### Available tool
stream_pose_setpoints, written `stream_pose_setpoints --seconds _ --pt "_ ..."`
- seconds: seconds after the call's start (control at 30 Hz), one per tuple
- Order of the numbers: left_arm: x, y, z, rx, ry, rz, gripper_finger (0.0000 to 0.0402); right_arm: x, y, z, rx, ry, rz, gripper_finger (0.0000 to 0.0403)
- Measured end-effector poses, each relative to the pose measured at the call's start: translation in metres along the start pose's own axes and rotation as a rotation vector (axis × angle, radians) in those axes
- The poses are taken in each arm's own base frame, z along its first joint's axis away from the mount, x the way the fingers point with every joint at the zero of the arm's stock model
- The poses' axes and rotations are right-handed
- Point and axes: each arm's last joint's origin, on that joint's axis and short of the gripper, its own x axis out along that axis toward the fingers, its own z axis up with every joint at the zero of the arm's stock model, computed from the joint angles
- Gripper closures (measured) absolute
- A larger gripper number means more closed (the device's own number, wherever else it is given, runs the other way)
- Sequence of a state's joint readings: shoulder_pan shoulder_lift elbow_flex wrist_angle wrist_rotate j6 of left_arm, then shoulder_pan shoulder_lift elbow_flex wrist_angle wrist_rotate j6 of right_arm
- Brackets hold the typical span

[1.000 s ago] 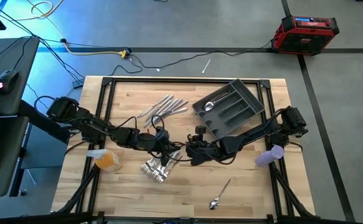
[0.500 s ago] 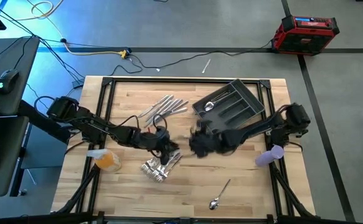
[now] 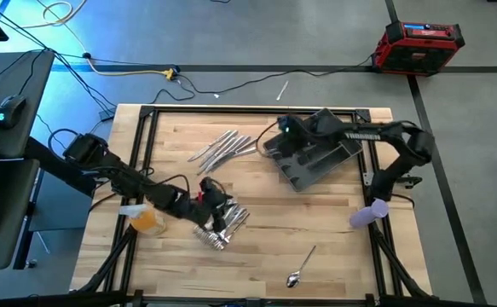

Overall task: Sort silverware
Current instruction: Put the spoon in the silverware tray

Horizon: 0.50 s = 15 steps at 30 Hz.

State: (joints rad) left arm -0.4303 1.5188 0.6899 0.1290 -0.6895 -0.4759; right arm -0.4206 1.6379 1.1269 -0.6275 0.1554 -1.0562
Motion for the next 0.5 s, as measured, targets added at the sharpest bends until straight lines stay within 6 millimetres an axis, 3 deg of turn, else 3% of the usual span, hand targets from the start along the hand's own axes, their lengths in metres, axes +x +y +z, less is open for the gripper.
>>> stream_pose_setpoints --seconds 0.27,0.5 --pt "-0.003 -0.002 -0.002 0.035 -0.046 0.082 0.0298 0.038 -0.022 -0.034 0.034 0.072 0.265 0.0402" --pt "-0.003 -0.001 -0.002 0.044 -0.054 0.103 0.0298 0.055 -0.046 -0.032 0.037 0.158 0.217 0.0403"
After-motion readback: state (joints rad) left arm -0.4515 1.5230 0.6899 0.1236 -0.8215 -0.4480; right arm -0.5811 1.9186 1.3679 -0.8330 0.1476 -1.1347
